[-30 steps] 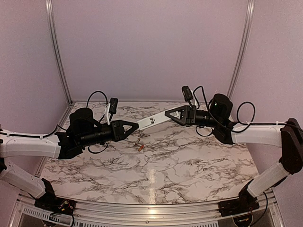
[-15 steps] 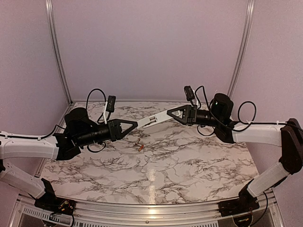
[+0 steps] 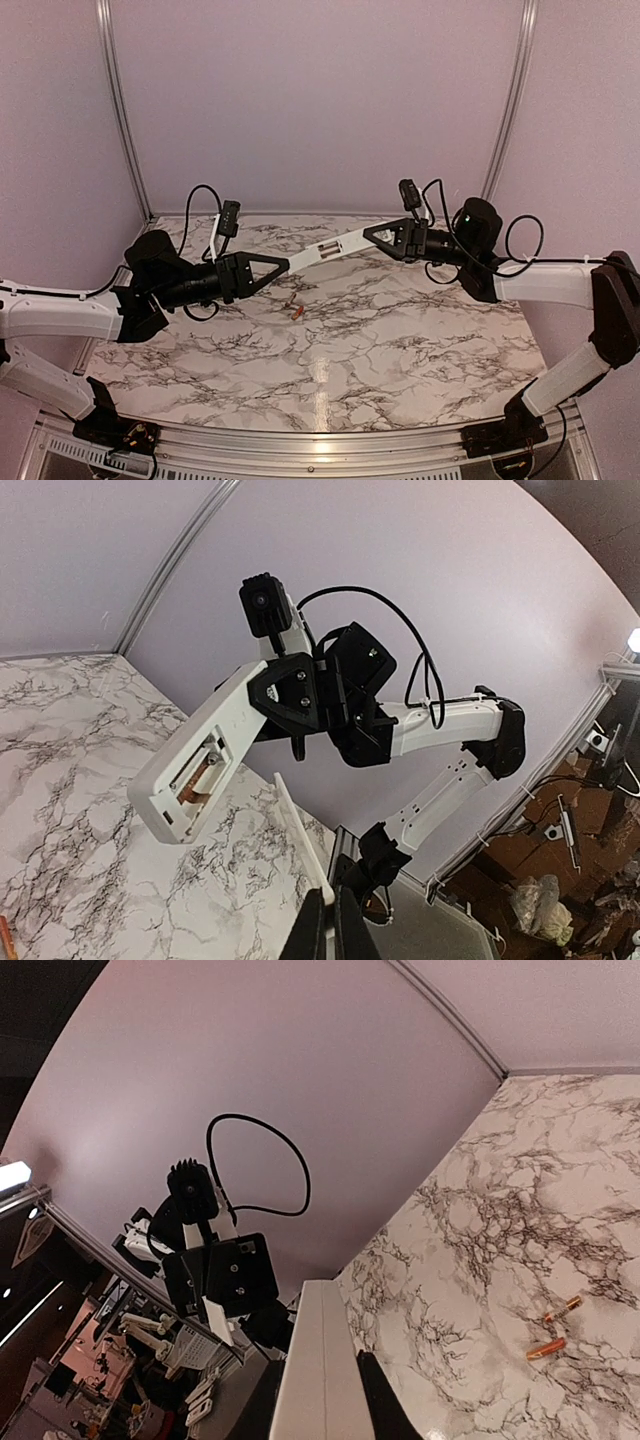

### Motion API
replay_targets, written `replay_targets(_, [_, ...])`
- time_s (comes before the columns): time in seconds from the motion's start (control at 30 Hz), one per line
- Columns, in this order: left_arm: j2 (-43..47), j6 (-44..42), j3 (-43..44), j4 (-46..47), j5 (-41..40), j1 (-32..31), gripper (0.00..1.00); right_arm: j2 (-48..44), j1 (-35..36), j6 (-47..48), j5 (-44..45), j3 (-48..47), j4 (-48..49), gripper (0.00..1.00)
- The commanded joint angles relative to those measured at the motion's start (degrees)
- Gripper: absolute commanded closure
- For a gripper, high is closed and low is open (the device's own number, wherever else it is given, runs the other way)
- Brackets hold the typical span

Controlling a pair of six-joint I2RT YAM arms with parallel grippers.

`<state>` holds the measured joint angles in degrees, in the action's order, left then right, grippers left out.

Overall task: Load the batteries into the remote control
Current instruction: Place the battery cover at the center of the board.

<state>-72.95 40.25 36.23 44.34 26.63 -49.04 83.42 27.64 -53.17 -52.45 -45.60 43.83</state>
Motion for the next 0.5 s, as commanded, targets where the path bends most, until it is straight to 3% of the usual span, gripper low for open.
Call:
replay_targets(0.0, [1.2,1.0,-0.9,3.2,3.7,1.5,1.0,-1.1,-0.5,-3.2,-3.6,-0.1,4.9,1.0])
replay_targets(0.27, [2.6,1.4,-4.5,-8.4,-2.7,9.3,1.0,-5.4,-5.5,-1.2,-4.9,2.3,0.4,1.0])
replay_targets(0.47, [6.6,-10.9,-0.6,-34.7,-23.5,9.7,1.0,-6.7,-6.7,2.3,-5.3,3.1,-4.2,1.0])
